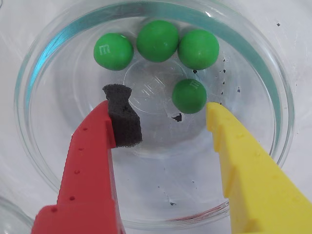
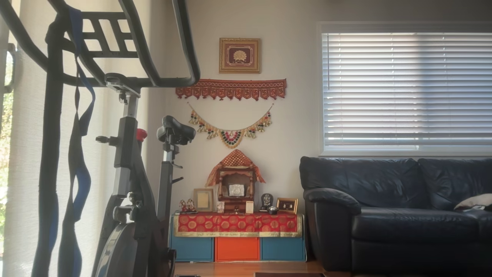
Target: Sort medicines into box.
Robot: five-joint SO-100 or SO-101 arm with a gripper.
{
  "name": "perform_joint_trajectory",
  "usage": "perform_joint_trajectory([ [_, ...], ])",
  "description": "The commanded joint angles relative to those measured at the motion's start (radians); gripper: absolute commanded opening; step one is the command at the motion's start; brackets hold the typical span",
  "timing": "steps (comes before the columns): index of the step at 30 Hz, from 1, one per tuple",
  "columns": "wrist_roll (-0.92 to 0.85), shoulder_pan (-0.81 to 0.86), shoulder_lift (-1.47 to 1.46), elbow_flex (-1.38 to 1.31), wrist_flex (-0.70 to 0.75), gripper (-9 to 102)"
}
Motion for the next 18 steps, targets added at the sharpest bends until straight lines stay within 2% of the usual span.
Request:
perform_joint_trajectory([
  [1, -0.012, 0.0, 0.017, -0.021, -0.026, 25],
  [8, 0.003, -0.017, 0.023, 0.034, -0.086, 24],
  [18, 0.025, -0.02, 0.028, 0.029, -0.057, 25],
])
